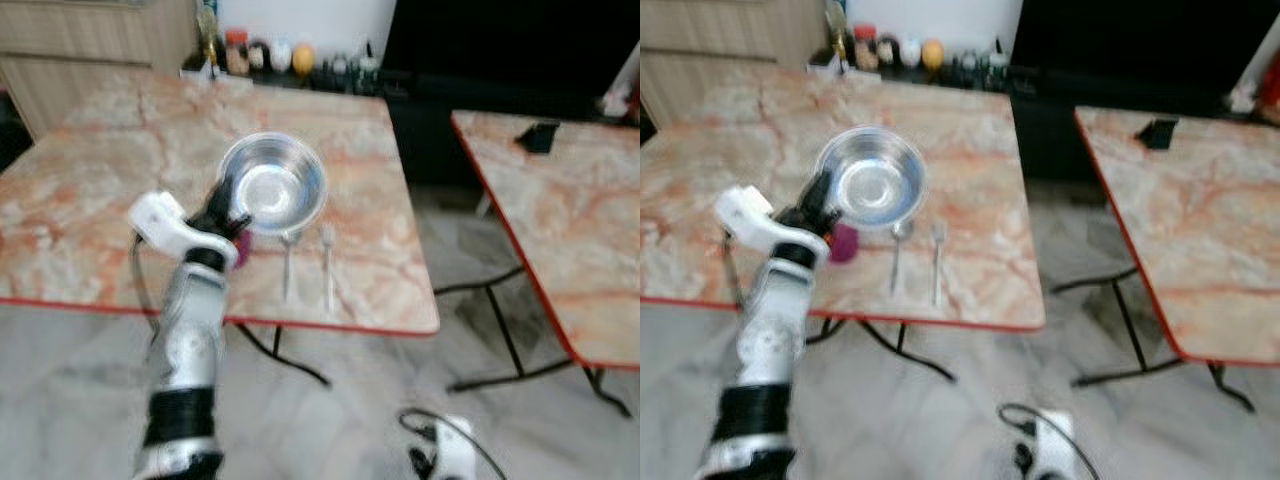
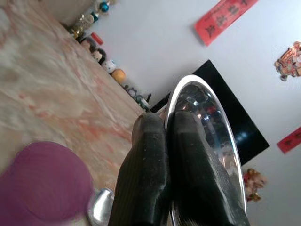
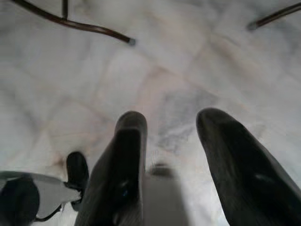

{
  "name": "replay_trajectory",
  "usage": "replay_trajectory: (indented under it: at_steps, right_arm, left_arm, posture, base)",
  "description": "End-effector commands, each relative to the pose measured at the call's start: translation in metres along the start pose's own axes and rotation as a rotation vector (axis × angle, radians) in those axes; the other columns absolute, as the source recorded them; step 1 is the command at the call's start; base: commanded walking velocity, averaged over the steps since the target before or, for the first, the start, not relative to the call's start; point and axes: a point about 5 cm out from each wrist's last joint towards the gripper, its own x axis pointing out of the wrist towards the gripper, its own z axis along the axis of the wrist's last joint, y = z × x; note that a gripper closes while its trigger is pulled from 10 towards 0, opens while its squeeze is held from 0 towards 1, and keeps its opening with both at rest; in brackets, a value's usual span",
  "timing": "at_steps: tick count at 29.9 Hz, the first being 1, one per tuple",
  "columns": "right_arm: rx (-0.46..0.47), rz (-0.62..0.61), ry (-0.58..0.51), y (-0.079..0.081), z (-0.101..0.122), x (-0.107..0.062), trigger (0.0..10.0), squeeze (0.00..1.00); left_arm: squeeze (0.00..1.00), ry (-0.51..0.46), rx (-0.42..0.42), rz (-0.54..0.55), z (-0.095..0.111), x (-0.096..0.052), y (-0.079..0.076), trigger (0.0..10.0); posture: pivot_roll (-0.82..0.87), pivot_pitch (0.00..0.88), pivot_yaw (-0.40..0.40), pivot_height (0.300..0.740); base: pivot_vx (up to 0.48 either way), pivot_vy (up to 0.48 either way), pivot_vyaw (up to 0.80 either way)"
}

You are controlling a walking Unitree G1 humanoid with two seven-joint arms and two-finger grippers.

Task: Setting the table

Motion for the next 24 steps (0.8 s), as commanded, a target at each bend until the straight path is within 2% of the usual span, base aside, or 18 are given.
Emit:
replay_trajectory:
  at_steps: [1,24]
  right_arm:
    - [-0.002,-0.035,-0.004,-0.0123,0.0011,-0.0013,10.0,0.00]
    - [-0.002,-0.040,-0.001,-0.0127,0.0010,-0.0013,10.0,0.00]
  left_arm:
    - [0.00,0.007,-0.005,-0.037,-0.0040,0.0018,-0.0122,10.0]
    - [0.00,0.033,0.021,-0.042,-0.0083,0.0008,-0.0122,10.0]
  posture:
    - [0.12,0.000,-0.078,0.740]
    - [0.11,0.000,-0.075,0.740]
  base:
    - [0.000,-0.428,0.00]
    - [0.000,-0.429,0.00]
